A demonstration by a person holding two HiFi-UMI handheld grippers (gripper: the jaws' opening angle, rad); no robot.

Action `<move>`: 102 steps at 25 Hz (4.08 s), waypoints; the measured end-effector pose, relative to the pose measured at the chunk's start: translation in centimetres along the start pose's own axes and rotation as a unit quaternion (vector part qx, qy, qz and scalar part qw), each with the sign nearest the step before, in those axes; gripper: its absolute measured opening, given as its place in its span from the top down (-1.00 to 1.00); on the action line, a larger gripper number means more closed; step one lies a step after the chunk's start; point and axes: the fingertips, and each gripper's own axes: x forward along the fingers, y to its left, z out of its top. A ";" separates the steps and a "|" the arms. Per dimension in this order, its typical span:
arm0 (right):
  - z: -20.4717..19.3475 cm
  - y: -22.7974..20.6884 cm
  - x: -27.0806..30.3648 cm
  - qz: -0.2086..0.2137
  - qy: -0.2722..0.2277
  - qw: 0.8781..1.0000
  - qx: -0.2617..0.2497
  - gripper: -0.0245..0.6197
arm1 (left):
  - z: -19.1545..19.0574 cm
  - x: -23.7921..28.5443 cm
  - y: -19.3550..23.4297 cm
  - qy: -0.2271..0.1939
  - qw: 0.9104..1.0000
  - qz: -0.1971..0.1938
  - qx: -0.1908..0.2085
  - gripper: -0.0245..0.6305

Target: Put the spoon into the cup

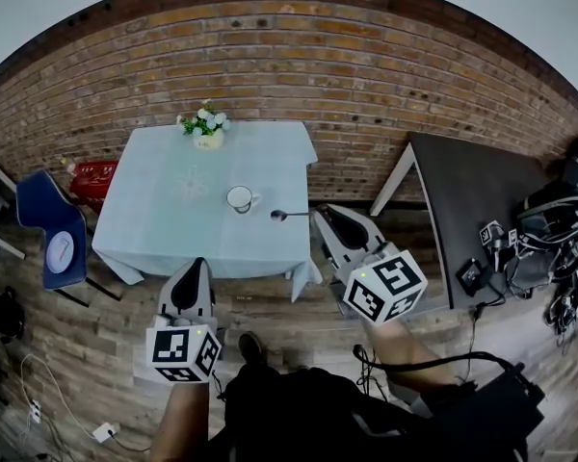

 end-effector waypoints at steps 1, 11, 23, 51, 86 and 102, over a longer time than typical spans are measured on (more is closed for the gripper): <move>-0.1 -0.2 0.7 -0.006 0.001 1.000 0.003 0.75 | 0.0 0.5 0.6 0.001 1.000 -0.004 -0.001 0.90; -0.2 -1.5 6.4 -0.031 0.002 0.999 0.006 0.75 | 0.1 5.4 4.8 0.013 1.000 -0.026 0.006 0.90; -3.0 -5.4 13.8 -0.044 0.037 0.998 0.028 0.75 | -0.1 10.1 9.3 0.023 0.999 -0.020 0.011 0.90; -17.6 -8.7 26.7 0.127 0.184 0.974 0.035 0.75 | -3.8 12.2 10.9 0.044 0.983 0.178 -0.011 0.90; -26.7 -7.9 28.6 0.129 0.255 0.958 0.008 0.58 | -4.5 9.7 12.1 0.067 0.972 0.224 -0.024 0.89; -14.5 -9.0 26.1 0.077 0.136 0.988 -0.011 0.58 | -3.0 12.2 11.8 0.044 0.989 0.137 -0.022 0.89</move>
